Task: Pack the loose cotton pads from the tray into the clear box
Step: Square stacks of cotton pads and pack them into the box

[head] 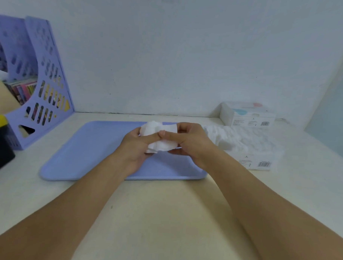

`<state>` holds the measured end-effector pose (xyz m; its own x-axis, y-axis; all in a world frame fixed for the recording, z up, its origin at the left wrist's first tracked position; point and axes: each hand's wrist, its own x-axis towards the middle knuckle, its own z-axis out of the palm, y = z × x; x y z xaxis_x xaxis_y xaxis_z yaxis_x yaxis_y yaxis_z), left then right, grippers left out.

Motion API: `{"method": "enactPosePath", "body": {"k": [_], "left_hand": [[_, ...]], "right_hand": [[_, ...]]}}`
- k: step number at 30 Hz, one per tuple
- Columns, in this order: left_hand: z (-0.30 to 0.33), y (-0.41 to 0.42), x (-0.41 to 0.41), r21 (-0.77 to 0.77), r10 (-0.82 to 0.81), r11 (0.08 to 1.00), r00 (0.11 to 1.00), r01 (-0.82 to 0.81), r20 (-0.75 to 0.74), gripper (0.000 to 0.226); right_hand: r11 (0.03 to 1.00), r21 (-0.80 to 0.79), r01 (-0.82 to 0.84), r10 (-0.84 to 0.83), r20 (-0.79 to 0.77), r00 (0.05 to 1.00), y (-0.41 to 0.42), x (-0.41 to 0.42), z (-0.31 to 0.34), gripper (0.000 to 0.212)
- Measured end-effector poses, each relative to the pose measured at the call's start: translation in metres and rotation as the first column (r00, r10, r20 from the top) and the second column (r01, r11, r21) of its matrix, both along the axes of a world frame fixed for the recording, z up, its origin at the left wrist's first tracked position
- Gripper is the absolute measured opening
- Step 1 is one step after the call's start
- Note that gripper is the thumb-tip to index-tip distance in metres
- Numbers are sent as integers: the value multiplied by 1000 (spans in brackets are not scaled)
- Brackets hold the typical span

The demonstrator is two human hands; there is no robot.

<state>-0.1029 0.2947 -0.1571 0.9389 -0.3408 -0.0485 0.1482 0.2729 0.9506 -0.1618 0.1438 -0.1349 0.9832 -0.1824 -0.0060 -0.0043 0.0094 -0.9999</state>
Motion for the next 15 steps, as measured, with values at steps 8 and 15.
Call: {"method": "enactPosePath", "body": {"k": [8, 15], "left_hand": [[4, 6, 4, -116, -125, 986, 991, 119, -50, 34], [6, 5, 4, -134, -128, 984, 990, 120, -55, 31]], "right_hand": [[997, -31, 75, -73, 68, 995, -3, 2, 2, 28], [992, -70, 107, -101, 90, 991, -10, 1, 5, 18]]}}
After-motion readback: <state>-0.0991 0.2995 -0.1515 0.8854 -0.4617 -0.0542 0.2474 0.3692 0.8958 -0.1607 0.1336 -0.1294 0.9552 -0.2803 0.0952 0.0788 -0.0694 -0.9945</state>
